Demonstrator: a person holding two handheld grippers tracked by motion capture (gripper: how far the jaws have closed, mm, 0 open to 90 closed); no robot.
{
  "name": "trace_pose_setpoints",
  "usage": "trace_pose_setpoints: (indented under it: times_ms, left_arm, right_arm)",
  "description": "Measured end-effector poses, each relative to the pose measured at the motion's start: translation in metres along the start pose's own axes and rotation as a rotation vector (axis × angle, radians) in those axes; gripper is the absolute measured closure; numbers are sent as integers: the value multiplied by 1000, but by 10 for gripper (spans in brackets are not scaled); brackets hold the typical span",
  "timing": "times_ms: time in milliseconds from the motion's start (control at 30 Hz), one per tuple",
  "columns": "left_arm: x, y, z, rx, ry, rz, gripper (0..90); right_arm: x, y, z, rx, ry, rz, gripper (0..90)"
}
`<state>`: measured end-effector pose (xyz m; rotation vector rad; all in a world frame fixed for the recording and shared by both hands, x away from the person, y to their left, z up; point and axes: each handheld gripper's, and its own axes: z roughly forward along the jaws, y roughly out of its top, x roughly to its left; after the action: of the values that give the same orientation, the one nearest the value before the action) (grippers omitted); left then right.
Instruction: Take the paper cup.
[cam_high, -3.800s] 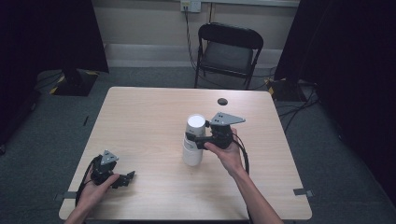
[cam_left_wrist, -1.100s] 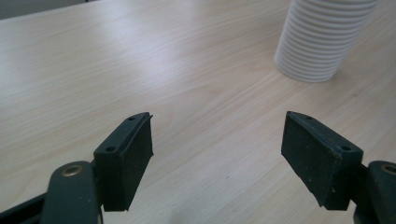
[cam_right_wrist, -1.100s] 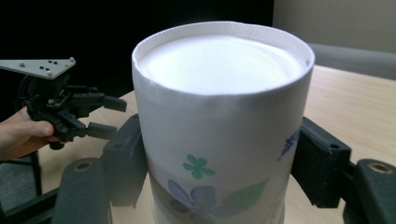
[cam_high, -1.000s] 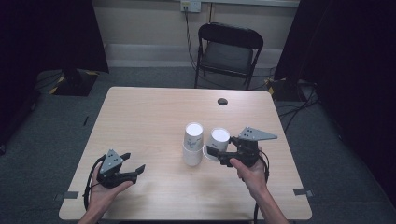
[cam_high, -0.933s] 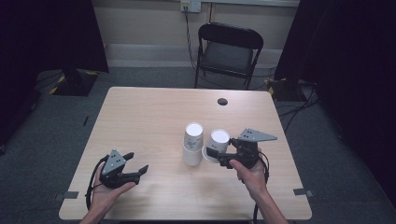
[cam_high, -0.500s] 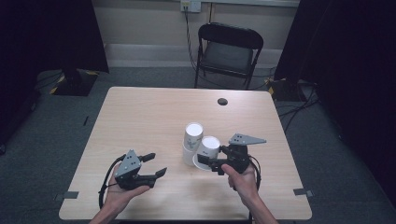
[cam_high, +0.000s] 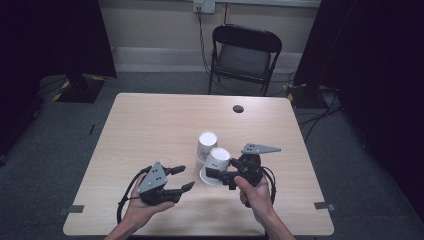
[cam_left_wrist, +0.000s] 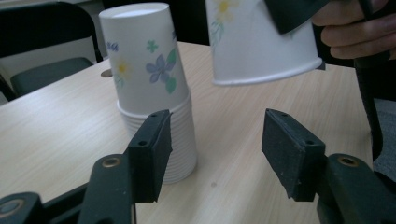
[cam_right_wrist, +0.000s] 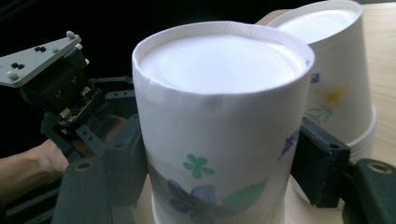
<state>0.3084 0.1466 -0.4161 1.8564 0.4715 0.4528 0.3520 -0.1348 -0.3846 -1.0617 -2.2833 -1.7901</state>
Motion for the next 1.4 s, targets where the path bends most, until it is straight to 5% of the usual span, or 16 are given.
trace_pose_setpoints:
  times_ms: [267, 600, 1100, 1233, 1400]
  left_arm:
    - [-10, 10, 6, -31, 6, 105, 486]
    - [-21, 9, 9, -49, 32, 179, 549]
    - [-24, 10, 8, -76, 95, 215, 628]
    - [-24, 10, 10, -77, 113, 197, 669]
    - [-21, 9, 11, -74, 130, 166, 768]
  right_arm:
    - [4, 1, 0, -4, 39, 22, 292]
    - [5, 0, 5, 22, 87, 34, 293]
    - [-2, -3, 11, 27, 204, 195, 307]
    - [-4, -4, 12, 30, 225, 229, 308]
    - [-10, -8, 14, 26, 272, 331, 308]
